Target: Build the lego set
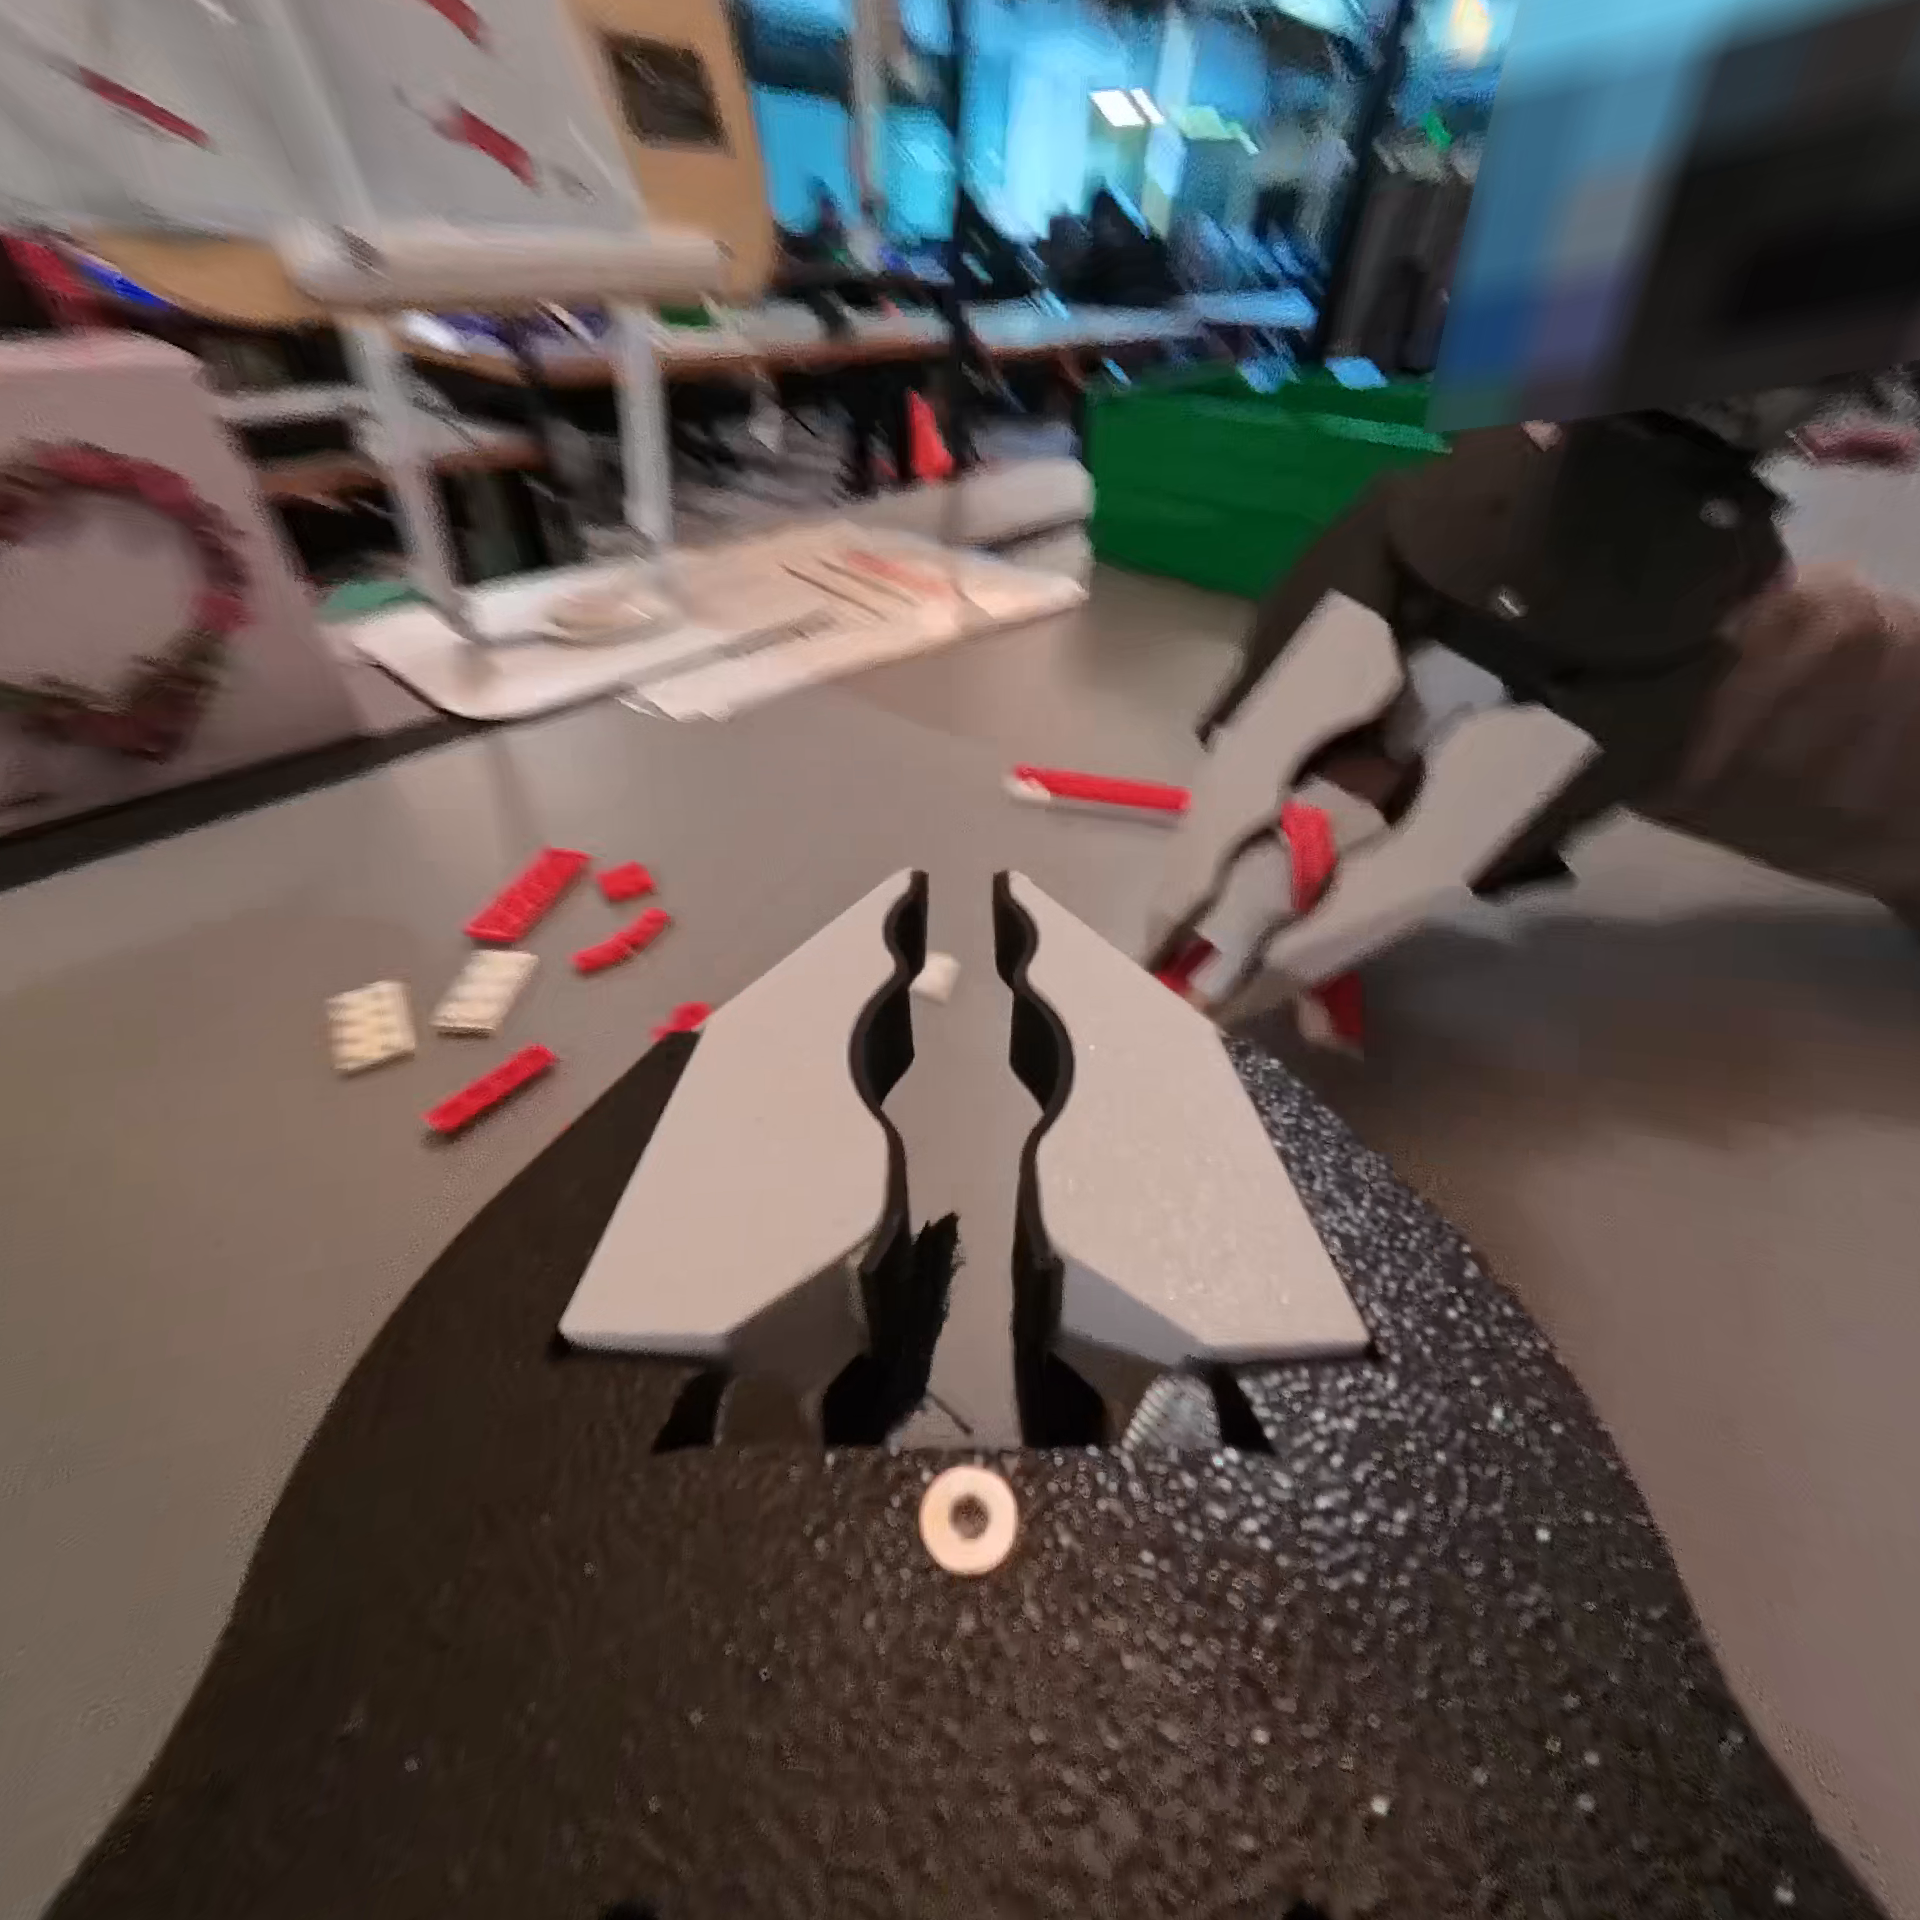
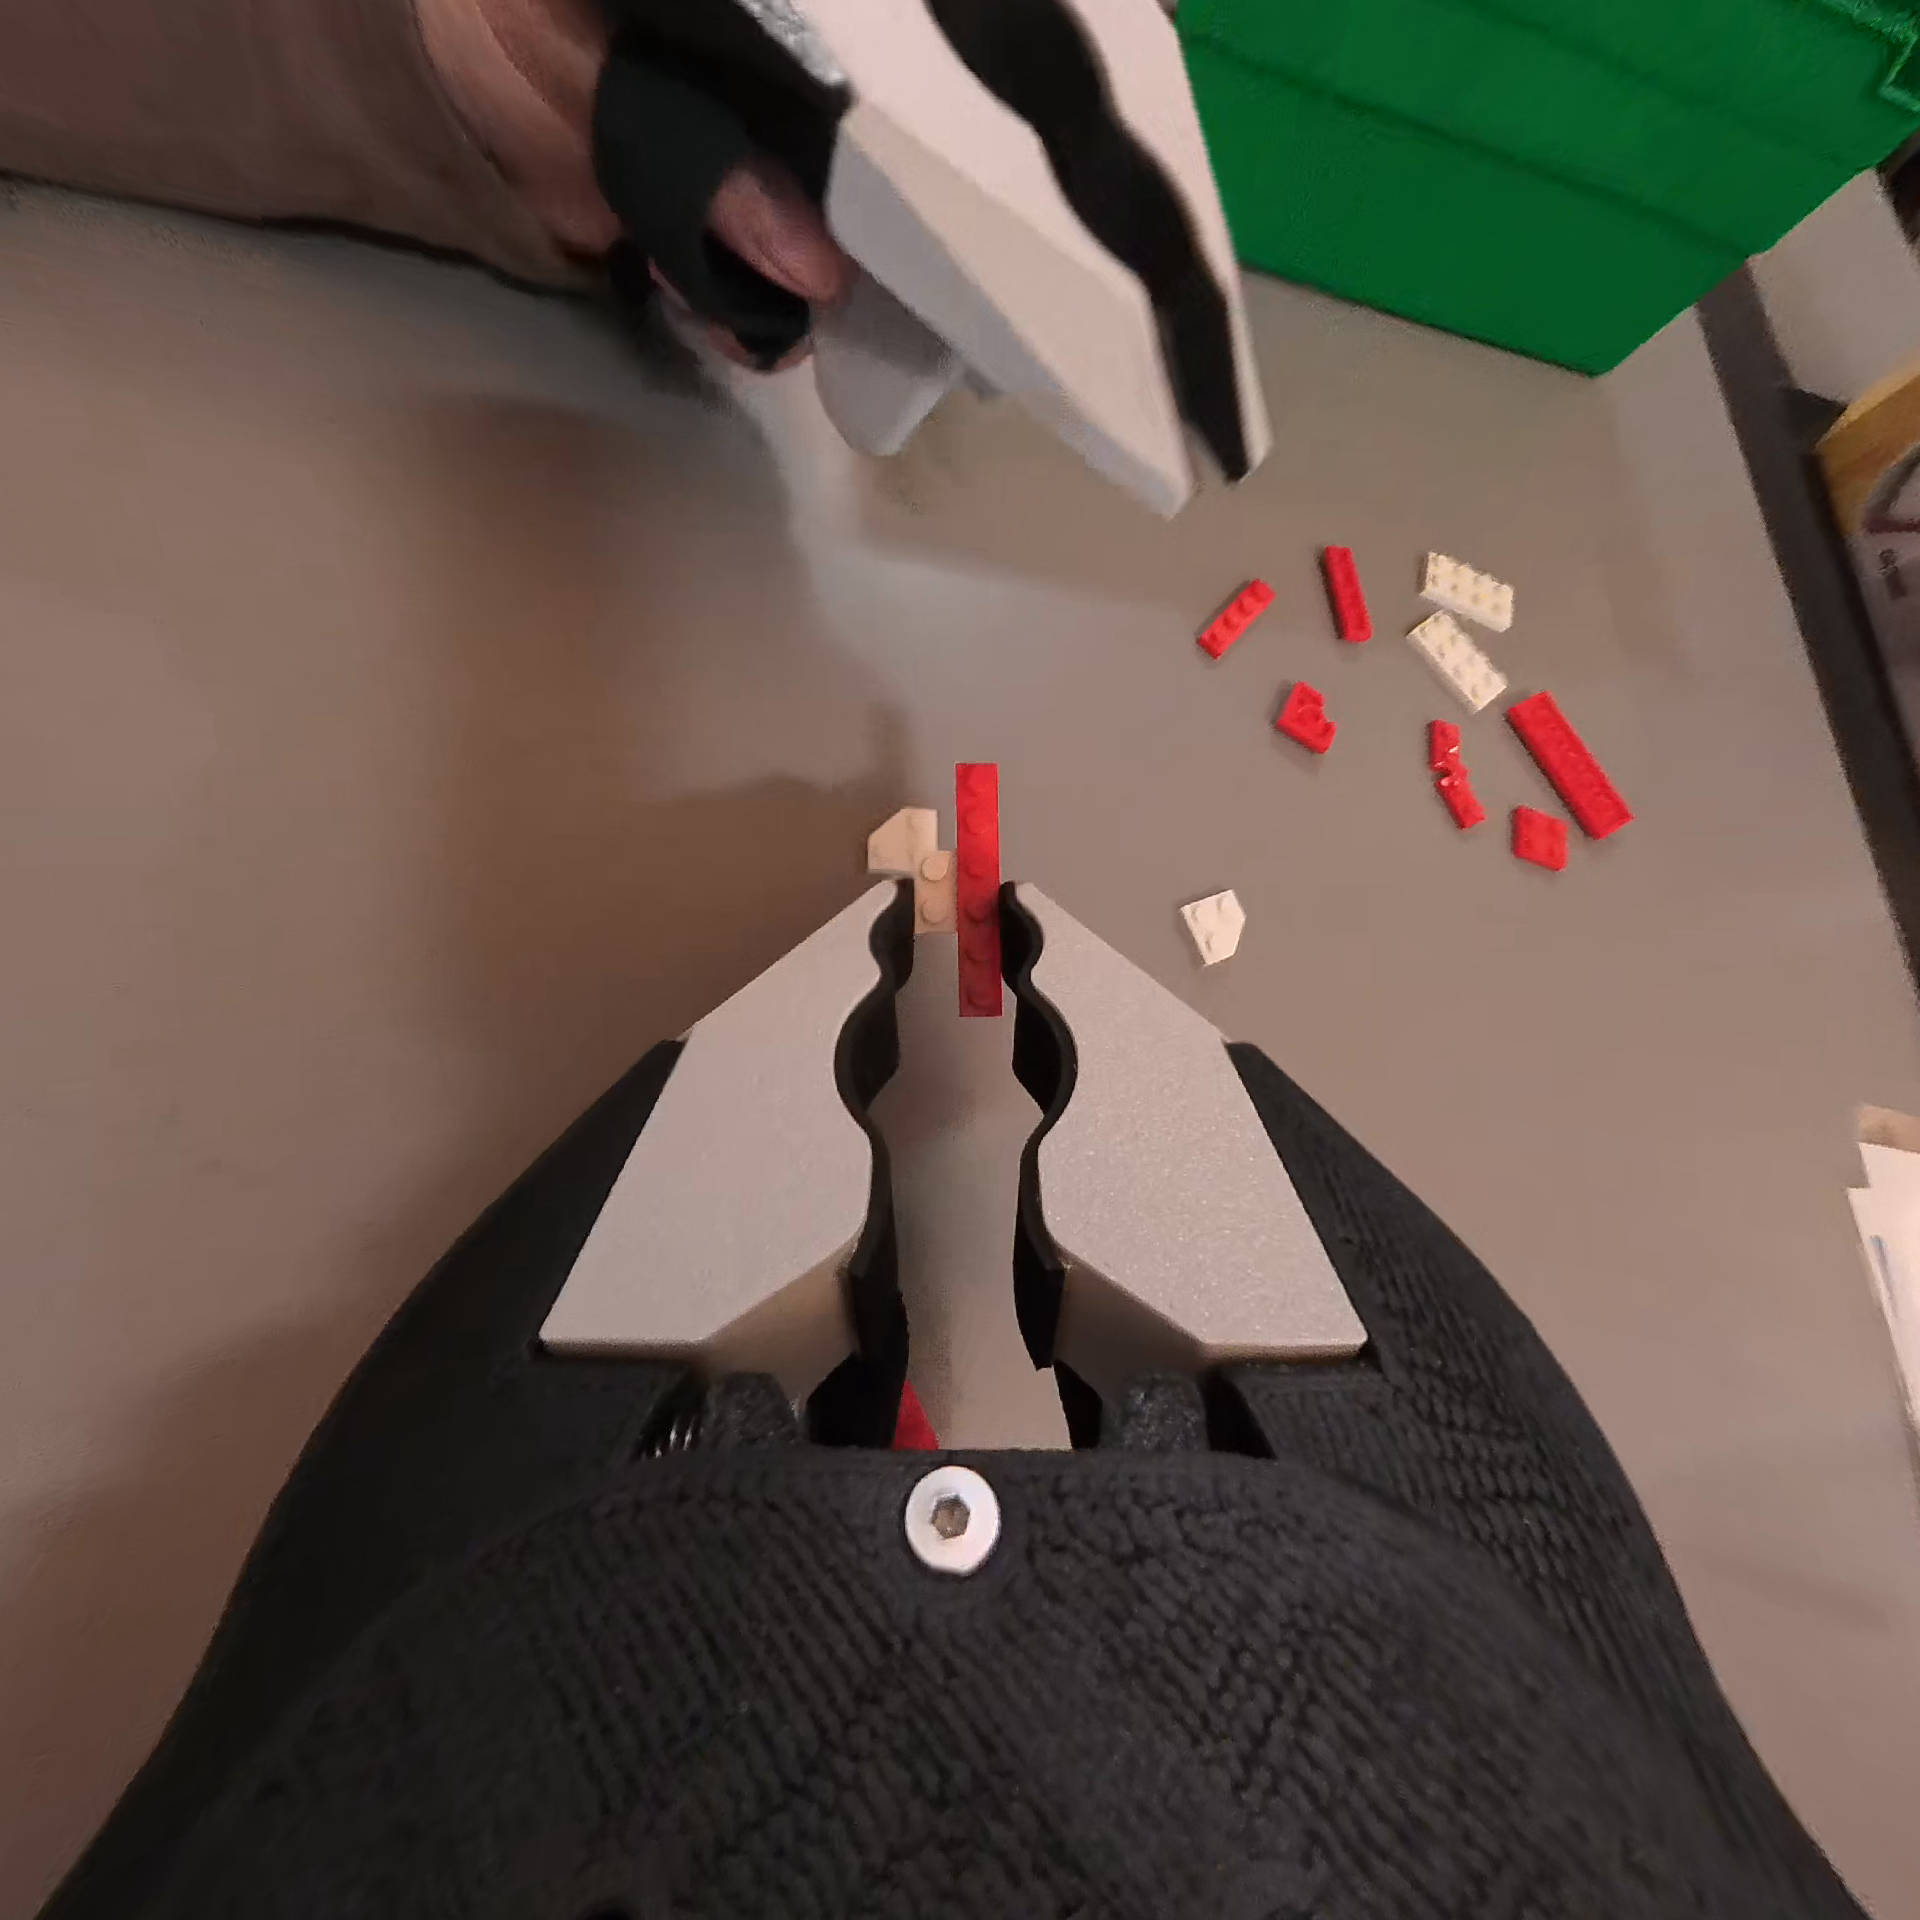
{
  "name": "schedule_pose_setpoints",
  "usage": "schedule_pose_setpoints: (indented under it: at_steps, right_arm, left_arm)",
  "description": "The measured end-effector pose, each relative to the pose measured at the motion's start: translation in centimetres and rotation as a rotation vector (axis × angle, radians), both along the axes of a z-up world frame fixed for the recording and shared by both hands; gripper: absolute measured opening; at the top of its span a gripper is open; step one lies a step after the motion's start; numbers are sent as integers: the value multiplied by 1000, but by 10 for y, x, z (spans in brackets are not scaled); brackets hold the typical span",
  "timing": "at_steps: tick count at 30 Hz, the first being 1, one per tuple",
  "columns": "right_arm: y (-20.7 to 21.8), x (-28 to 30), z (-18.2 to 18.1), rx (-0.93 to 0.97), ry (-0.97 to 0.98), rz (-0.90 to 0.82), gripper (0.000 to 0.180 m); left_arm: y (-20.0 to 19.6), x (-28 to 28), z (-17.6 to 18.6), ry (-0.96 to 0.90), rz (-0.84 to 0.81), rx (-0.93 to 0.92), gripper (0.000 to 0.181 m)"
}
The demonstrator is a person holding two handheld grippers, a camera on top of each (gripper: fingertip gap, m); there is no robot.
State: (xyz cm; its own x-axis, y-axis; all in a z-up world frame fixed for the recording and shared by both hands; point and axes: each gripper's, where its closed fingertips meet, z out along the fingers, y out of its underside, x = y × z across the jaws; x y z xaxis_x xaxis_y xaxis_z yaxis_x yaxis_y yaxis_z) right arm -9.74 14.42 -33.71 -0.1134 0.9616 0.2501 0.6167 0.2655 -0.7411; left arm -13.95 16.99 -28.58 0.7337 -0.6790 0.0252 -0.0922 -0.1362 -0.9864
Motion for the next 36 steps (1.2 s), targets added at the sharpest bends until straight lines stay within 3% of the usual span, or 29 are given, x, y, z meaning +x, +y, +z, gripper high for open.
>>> schedule_pose_setpoints:
  at_steps: [1, 4, 9, 19, 36]
  right_arm:
    - [-2, 2, -3, -19, -18, 2, 14]
    - [-5, 4, -15, -65, -69, 3, 14]
    - [-6, 1, -26, -129, -106, 10, 14]
    - [-5, -4, -29, -160, -147, 17, 14]
    - [-4, -7, -34, -174, -177, 30, 14]
  left_arm:
    - [-9, 8, -10, 47, -86, -64, 11]
    - [-32, 17, -40, 223, -259, -189, 22]
    - [-31, 11, -67, 480, -283, -183, 15]
    - [-39, 25, -69, 522, -480, -201, 25]
    - [-30, 25, -85, 575, -549, -218, 12]
